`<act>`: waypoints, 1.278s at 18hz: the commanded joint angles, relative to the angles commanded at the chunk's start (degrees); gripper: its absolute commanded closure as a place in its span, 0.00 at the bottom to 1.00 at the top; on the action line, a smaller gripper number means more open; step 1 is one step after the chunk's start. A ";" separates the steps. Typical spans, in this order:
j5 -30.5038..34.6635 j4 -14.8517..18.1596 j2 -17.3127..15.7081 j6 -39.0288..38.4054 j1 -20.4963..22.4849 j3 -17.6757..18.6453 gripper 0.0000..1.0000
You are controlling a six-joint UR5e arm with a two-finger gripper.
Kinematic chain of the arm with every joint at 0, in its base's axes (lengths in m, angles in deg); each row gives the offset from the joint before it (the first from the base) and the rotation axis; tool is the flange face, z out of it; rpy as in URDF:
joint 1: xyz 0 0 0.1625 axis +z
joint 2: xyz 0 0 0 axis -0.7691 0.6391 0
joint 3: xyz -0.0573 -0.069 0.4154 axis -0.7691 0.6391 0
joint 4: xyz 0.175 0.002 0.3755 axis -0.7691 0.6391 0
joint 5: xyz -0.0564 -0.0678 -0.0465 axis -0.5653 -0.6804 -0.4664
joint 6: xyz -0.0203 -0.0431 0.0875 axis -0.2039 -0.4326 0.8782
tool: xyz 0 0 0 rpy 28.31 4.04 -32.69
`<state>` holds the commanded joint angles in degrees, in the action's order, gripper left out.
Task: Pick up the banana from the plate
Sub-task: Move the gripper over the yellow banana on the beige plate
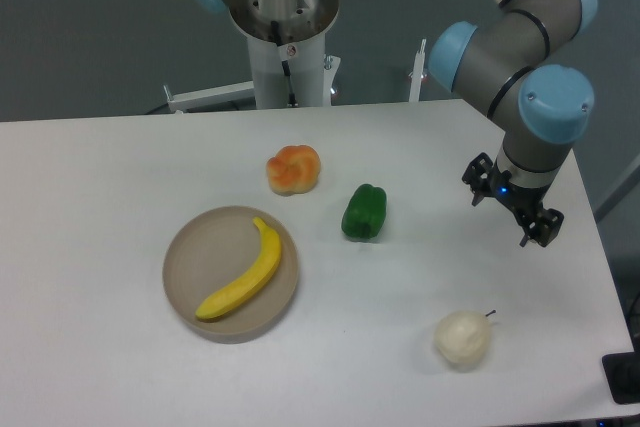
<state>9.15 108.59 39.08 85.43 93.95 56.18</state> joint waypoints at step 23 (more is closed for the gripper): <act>-0.70 -0.61 0.70 -44.10 -22.75 1.93 0.00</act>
<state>8.45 107.98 39.78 41.33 71.20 58.11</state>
